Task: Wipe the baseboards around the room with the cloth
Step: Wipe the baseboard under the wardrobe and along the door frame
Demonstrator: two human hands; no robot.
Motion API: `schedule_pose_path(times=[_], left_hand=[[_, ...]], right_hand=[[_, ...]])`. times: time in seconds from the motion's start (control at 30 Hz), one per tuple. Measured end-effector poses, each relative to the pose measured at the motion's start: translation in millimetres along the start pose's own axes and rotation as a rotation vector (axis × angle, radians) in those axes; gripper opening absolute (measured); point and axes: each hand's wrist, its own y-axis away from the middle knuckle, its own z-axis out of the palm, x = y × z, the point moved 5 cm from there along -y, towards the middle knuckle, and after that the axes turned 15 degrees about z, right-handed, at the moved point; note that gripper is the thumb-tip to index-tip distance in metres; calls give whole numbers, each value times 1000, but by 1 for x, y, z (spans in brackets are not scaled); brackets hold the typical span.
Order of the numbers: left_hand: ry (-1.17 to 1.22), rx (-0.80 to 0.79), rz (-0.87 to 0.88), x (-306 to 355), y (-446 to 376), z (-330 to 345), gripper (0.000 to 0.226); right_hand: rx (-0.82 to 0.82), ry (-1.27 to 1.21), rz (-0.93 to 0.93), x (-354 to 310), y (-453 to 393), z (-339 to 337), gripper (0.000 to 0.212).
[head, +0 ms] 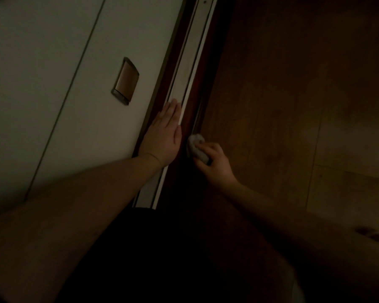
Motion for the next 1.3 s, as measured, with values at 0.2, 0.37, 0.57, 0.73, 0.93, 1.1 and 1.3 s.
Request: schedule_pose_path(times=[0.2,0.37,0.57,0.73,0.93,1.1,1.3], left_hand=[[-10,-13,-4,1,0,-2,57],[-13,-14,-8,0,-1,-2,57],[-7,4,-3,-1,-1,-1,57],[22,22,-3,-1,0,-3,56],[56,45,6,-1,1,-1,56],[70,44,13,-2,0,0,57],[52,34,13,-3,0,0,56]], right_hand=[[-107,-20,2,22,46,30,48],[-172,12,-33,31,51,24,44],[180,-117,99,9,-18,-45,52],[243,45,-44,-60,-81,-79,54],[280,217,-75,-108,-131,-87,55],[253,302,-101,-98,-126,-80,48],[184,272,-120,-63,-71,-42,51]])
